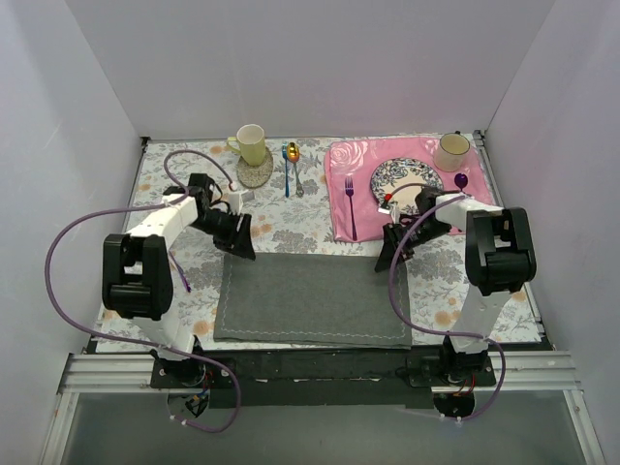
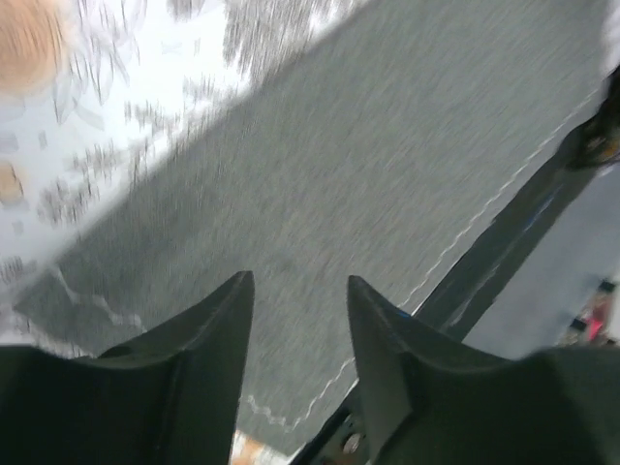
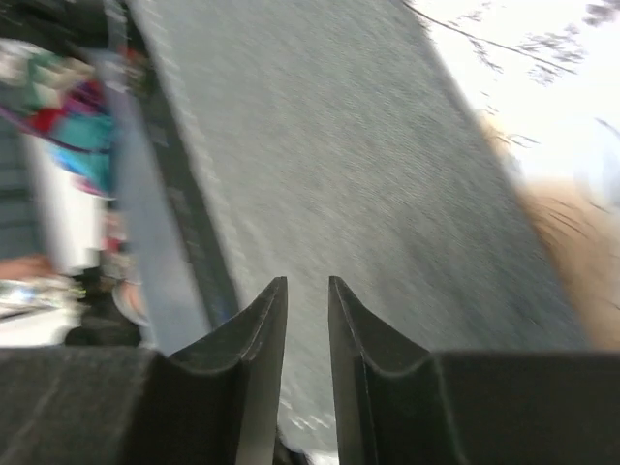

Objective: Fold the napkin into a case and place the utensils inside
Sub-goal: Rotate the rectangle-folded napkin at the center of the board.

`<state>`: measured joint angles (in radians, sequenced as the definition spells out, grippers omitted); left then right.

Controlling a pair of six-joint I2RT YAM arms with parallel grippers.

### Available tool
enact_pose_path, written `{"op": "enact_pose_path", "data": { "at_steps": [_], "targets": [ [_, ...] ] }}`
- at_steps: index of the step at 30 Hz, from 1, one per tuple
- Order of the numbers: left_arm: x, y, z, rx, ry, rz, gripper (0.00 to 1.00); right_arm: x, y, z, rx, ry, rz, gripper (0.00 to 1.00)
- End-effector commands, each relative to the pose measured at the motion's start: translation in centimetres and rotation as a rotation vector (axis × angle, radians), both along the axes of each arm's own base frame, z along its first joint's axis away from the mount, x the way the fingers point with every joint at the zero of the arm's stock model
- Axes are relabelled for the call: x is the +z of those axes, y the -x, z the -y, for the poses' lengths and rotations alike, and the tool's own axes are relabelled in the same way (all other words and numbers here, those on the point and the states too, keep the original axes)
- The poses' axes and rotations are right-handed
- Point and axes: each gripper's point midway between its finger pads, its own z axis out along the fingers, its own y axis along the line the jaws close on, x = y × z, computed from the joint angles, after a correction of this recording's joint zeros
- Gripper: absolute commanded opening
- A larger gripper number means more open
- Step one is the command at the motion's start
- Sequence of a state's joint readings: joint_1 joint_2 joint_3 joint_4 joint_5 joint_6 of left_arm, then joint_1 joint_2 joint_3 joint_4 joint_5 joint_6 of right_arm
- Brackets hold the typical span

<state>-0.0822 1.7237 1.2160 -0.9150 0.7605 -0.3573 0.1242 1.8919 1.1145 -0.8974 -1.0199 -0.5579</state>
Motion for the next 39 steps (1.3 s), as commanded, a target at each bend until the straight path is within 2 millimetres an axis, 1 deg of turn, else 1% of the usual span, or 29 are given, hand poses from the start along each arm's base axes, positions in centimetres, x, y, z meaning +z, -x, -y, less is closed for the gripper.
{"op": "enact_pose_path", "data": {
  "at_steps": [1,2,3,6,9,11,14,15,18,19,20,21,22,23,24,25,26,27,28,29,30,31,32,33,35,36,37,38,39],
  "targets": [
    [-2.7,4.8,-3.3,-0.126,-0.251,0.0,0.38,-1.0,-1.6,3.5,0.105,0.257,0.249,0.29],
    [-3.9,6.0,-4.0,-0.135,-0.307,-0.028,0.36,-1.6,-1.8,4.5,0.129,0.326,0.274,0.27],
    [-4.5,6.5,-4.1,-0.155,-0.335,-0.038,0.34,-2.0,-1.9,5.0,0.159,0.353,0.309,0.27],
    [-6.6,7.2,-5.1,-0.162,-0.415,-0.074,0.34,-3.0,-2.2,6.2,0.212,0.445,0.364,0.22],
    [-8.2,6.1,-6.3,-0.13,-0.495,-0.076,0.29,-3.9,-2.2,6.7,0.254,0.508,0.395,0.19],
    [-8.9,4.8,-7.0,-0.107,-0.542,-0.054,0.26,-4.8,-1.6,6.7,0.31,0.543,0.416,0.18],
    [-10.0,2.0,-8.5,-0.086,-0.62,-0.022,0.25,-5.5,-0.6,5.8,0.385,0.557,0.442,0.15],
    [-10.2,0.2,-8.8,-0.077,-0.638,-0.009,0.25,-5.8,0.4,5.2,0.418,0.551,0.439,0.15],
    [-10.4,-2.7,-9.6,-0.082,-0.648,0.016,0.25,-6.1,1.6,3.6,0.472,0.531,0.457,0.15],
    [-10.5,-4.8,-10.0,-0.077,-0.668,0.043,0.25,-6.2,1.9,3.1,0.487,0.528,0.462,0.15],
    [-10.4,-6.2,-10.4,-0.078,-0.677,0.066,0.27,-6.1,1.9,2.3,0.488,0.516,0.468,0.15],
    [-10.6,-7.3,-10.7,-0.073,-0.682,0.075,0.28,-5.9,2.2,0.9,0.52,0.497,0.486,0.15],
    [-9.2,-10.4,-10.7,-0.045,-0.682,0.138,0.3,-5.7,2.3,-0.1,0.53,0.483,0.487,0.15],
    [-10.3,-11.4,-11.2,-0.037,-0.675,0.116,0.32,-5.5,2.8,-1.2,0.532,0.457,0.473,0.16],
    [-10.0,-12.5,-11.0,-0.029,-0.655,0.124,0.36,-5.2,3.5,-3.0,0.566,0.427,0.478,0.16],
    [-9.2,-13.4,-10.4,-0.023,-0.604,0.125,0.38,-4.5,3.2,-4.5,0.571,0.397,0.498,0.17],
    [-8.2,-15.3,-10.3,-0.004,-0.572,0.156,0.4,-4.0,3.7,-6.1,0.582,0.352,0.495,0.17],
    [-7.3,-16.0,-10.0,0.012,-0.555,0.17,0.43,-3.8,4.9,-7.9,0.616,0.327,0.483,0.18],
    [-6.8,-15.9,-9.7,0.008,-0.535,0.164,0.46,-2.5,4.8,-9.8,0.623,0.271,0.505,0.18],
    [-5.6,-15.6,-8.9,0.0,-0.484,0.177,0.49,-2.0,5.3,-10.9,0.635,0.245,0.505,0.2],
    [-4.9,-15.2,-8.7,0.005,-0.474,0.182,0.51,-1.4,6.2,-11.9,0.652,0.22,0.491,0.2],
    [-4.3,-15.1,-8.6,0.011,-0.46,0.2,0.53,-0.7,6.3,-12.6,0.648,0.193,0.484,0.21],
    [-4.7,-13.7,-8.4,0.011,-0.432,0.171,0.55,0.7,6.2,-13.8,0.635,0.134,0.482,0.22],
    [-2.8,-13.6,-8.6,0.033,-0.423,0.215,0.56,1.5,6.0,-14.2,0.624,0.119,0.48,0.23],
    [-2.0,-13.3,-9.0,0.072,-0.404,0.241,0.58,2.7,5.7,-14.5,0.611,0.099,0.481,0.23],
    [-1.6,-12.5,-8.4,0.075,-0.368,0.242,0.58,3.0,5.1,-14.3,0.595,0.1,0.493,0.23],
    [-1.4,-12.3,-9.4,0.111,-0.347,0.229,0.58,2.9,4.5,-14.2,0.585,0.114,0.516,0.23],
    [-1.4,-11.7,-9.3,0.112,-0.326,0.211,0.58,2.8,3.9,-14.0,0.576,0.127,0.533,0.23],
    [-2.1,-10.5,-8.9,0.104,-0.307,0.177,0.58,2.4,3.2,-13.6,0.563,0.151,0.545,0.23]
  ]
}}
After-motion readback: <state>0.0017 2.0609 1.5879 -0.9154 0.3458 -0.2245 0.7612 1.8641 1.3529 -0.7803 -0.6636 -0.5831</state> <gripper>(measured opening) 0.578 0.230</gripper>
